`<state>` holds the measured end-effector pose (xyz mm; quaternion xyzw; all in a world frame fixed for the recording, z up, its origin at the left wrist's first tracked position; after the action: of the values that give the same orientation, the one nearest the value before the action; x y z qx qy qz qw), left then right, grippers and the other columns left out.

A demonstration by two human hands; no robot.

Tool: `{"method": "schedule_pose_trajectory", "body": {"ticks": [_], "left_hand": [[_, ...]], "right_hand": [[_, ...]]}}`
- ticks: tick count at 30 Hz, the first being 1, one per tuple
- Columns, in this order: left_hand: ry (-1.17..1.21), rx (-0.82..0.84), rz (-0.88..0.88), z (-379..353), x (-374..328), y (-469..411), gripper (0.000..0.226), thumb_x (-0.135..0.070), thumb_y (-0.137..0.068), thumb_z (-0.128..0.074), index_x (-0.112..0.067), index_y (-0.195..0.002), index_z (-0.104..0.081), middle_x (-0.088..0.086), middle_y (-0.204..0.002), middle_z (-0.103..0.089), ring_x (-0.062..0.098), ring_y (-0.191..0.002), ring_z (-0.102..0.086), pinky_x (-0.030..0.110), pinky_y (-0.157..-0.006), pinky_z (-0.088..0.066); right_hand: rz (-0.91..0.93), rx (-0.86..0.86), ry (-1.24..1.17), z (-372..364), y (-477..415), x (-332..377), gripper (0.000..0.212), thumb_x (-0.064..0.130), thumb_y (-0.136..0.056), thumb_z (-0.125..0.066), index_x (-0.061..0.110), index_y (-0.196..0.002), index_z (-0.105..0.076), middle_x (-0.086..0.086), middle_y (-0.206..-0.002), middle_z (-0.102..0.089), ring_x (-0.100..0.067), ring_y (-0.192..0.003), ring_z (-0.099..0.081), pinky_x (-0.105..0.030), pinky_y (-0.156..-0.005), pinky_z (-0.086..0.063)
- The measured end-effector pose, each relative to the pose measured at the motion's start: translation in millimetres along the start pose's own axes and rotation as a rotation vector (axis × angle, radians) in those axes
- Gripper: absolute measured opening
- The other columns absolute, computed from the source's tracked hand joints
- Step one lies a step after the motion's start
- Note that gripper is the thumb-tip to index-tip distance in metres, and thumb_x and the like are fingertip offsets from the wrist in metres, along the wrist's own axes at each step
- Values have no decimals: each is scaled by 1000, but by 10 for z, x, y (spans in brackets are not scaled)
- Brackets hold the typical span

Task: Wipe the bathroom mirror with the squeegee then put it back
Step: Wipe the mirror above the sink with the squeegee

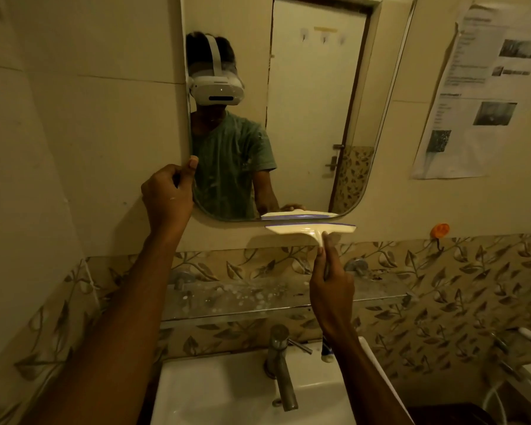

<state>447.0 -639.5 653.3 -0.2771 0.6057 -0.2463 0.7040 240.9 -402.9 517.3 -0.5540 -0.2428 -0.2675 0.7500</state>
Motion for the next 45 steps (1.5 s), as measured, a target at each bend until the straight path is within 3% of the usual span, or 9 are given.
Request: {"method": "schedule_pose_trajectory", "body": {"ticks": [8,12,15,19,25,28,34,40,45], "left_hand": [[58,45,132,116,-136,-163,77,-81,-75,-51,-7,-61,-67,5,-55,-67,18,-49,-67,42,-63,-61],[100,-25,36,194,-524,-451,76,-76,-81,-50,-2,-70,-67,15,-65,-69,29,-60,-68,48,-65,-60],[90,-36,-62,227,-952,-803,61,-68,-84,-54,-9,-73,-66,11,-75,-71,22,-66,-67,36,-63,-58],[163,53,-120,213,-1475,-1264,40,-52,-86,-63,-15,-98,-70,-1,-91,-70,8,-77,-64,16,-63,-50],[254,104,-97,227,-1743,-1643,25,-37,-93,-60,-14,-99,-69,8,-100,-71,21,-89,-66,37,-85,-57],[270,112,-73,213,-1695,-1678,22,-28,-95,-59,-11,-105,-69,11,-101,-70,28,-93,-66,44,-87,-57],[253,127,-81,205,-1671,-1711,25,-22,-95,-59,-6,-111,-68,17,-104,-70,32,-93,-67,43,-79,-60],[201,100,-104,194,-1688,-1674,27,-26,-97,-55,-9,-115,-66,11,-112,-68,28,-100,-64,46,-89,-55],[172,73,-142,179,-1671,-1664,30,-29,-98,-54,-8,-117,-64,11,-112,-68,25,-100,-64,42,-87,-56]], "right_hand": [[100,-63,-162,85,-505,539,46,41,-102,-37,28,-146,-40,11,-50,-43,-8,-40,-45,-11,-36,-30],[136,-18,-256,92,-935,893,45,48,-100,-35,39,-144,-38,11,-72,-59,-4,-46,-52,-25,-40,-50],[198,-44,-291,146,-1230,1205,44,43,-101,-37,32,-144,-40,8,-88,-63,6,-53,-56,-12,-46,-48],[239,-70,-362,210,-1596,1584,42,34,-103,-38,28,-144,-40,9,-77,-63,9,-47,-54,-8,-43,-44],[342,-131,-394,354,-2098,2104,40,28,-104,-39,21,-142,-43,11,-58,-57,7,-45,-53,-5,-41,-39],[366,-104,-427,431,-2389,2362,40,27,-104,-37,22,-144,-40,26,-60,-60,4,-40,-52,-9,-38,-42],[411,-112,-359,606,-2880,2910,43,25,-104,-37,22,-147,-37,7,-65,-55,4,-39,-50,-14,-37,-45],[460,-96,-282,682,-3201,3370,42,23,-103,-39,17,-145,-40,16,-79,-53,6,-47,-56,-10,-42,-46],[457,-59,-159,548,-3245,3401,45,28,-104,-33,21,-149,-33,6,-76,-59,-5,-57,-58,-16,-50,-45]]}}
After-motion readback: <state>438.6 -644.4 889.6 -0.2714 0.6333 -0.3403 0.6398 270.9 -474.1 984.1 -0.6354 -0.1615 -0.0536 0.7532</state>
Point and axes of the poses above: each hand's wrist, its own y-axis away from the middle knuckle, its own z-axis out of the back of the hand, x = y × z, the point moved 6 cm from there along -y, towards the middle knuckle
